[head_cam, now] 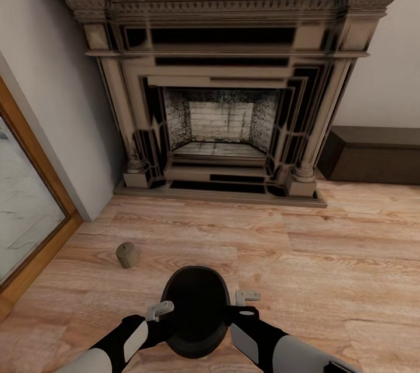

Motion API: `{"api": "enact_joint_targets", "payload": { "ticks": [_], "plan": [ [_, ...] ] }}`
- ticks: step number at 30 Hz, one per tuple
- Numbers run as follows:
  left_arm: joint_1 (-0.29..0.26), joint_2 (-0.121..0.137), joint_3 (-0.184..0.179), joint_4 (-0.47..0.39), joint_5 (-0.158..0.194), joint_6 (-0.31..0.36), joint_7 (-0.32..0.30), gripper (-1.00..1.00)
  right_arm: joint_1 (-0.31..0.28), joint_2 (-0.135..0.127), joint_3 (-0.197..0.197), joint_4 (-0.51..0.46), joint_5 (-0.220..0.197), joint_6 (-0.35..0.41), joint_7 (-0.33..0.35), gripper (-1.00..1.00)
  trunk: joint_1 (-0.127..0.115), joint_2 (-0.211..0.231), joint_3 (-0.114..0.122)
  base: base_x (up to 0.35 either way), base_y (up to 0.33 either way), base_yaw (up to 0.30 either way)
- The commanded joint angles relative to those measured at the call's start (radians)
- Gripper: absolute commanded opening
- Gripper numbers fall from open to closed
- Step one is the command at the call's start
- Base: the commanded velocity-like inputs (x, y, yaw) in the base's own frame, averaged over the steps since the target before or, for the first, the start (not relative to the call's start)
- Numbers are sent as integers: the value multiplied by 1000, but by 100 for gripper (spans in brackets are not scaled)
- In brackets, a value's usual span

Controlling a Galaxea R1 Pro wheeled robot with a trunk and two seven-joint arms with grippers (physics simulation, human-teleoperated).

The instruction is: Place each of the two pumpkins and all three candles from the living room inside a cabinet in the living room (use any cabinet), then make sure every cabinet is closed, and position the cauldron so it is next to a table in the living room.

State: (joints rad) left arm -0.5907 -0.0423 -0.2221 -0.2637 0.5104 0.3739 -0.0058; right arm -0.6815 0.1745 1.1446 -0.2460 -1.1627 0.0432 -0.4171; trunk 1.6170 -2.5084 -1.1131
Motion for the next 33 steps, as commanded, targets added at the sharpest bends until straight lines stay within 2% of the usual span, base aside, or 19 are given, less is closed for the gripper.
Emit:
{"api": "enact_joint_targets", "payload": {
  "ticks": [1,15,24,33],
  "plan": [
    [0,1,-6,0,-6,3,1,100,-1,0,4,0,5,4,-9,100,0,0,-1,0,0,0],
    [0,0,-6,-1,-6,3,0,100,-5,0,4,3,9,7,-2,100,0,0,-1,0,0,0],
    [0,-1,-5,-3,-7,4,1,100,-9,0,4,51,4,114,9,100,0,0,-1,0,0,0],
    [0,0,-4,-8,-7,5,1,100,-8,0,4,40,9,142,12,100,0,0,-1,0,0,0]
  ]
}}
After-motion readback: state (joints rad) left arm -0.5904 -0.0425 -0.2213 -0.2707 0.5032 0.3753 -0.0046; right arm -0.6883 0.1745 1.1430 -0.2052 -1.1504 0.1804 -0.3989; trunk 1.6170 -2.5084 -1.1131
